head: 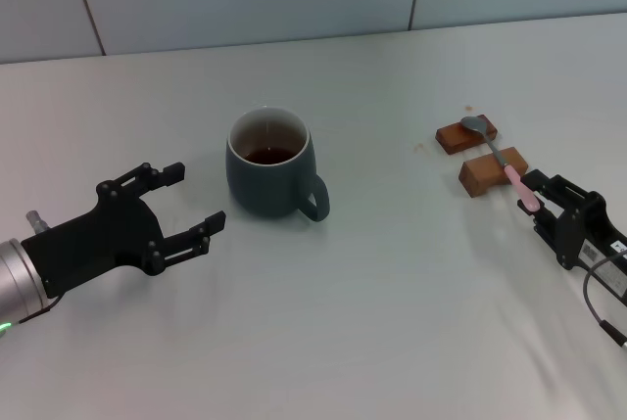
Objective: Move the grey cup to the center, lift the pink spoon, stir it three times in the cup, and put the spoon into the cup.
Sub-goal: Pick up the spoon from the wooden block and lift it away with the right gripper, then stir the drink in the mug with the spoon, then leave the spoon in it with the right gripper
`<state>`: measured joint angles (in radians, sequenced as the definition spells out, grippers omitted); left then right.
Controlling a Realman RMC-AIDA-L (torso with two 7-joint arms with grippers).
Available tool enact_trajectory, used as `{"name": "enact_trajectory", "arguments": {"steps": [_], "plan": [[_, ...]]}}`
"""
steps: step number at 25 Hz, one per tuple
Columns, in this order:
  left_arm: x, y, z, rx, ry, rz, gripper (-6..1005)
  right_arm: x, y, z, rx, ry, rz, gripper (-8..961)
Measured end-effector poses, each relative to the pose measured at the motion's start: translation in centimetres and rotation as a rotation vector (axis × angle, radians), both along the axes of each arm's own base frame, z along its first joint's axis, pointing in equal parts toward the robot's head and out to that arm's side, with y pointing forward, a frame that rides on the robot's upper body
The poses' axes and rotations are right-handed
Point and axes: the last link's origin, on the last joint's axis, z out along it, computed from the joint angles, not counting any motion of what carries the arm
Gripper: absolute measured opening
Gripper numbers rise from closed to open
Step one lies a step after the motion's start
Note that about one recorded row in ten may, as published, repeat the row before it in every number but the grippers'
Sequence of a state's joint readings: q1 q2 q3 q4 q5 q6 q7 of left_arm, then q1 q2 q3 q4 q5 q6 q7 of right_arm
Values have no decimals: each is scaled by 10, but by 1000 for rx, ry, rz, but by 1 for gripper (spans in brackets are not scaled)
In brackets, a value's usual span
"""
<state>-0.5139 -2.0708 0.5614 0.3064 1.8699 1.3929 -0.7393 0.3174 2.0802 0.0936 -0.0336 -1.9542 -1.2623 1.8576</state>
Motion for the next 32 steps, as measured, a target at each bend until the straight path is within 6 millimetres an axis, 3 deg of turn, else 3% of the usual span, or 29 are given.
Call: {"name": "enact_trajectory", "arguments": {"steps": [12,18,22,26,28,29,30,31,32], "plan": [[1,-1,0,-2,-2,-5,818,1,-1,-2,-10,-19,-2,282],[-1,-2,1,-1,-2,-2,818,2,-4,-2,12,-61,15,108],[-1,-3,1,-5,-1,-4,819,-3,-8,3,56,-87,70,107],[-1,-3,0,-11,2,-8,819,-11,-10,19,143,-152,180,106],[-1,-3,0,-12,2,-8,819,-15,-12,35,194,-191,261,106],[-1,-4,0,-13,2,-7,819,-19,-14,54,241,-239,357,106],[-1,-4,0,-13,2,-7,819,-19,-14,54,241,-239,357,106],[-1,-4,0,-14,2,-6,819,-30,-17,75,282,-315,506,106],[-1,-4,0,-14,2,-6,819,-30,-17,75,282,-315,506,106]]}}
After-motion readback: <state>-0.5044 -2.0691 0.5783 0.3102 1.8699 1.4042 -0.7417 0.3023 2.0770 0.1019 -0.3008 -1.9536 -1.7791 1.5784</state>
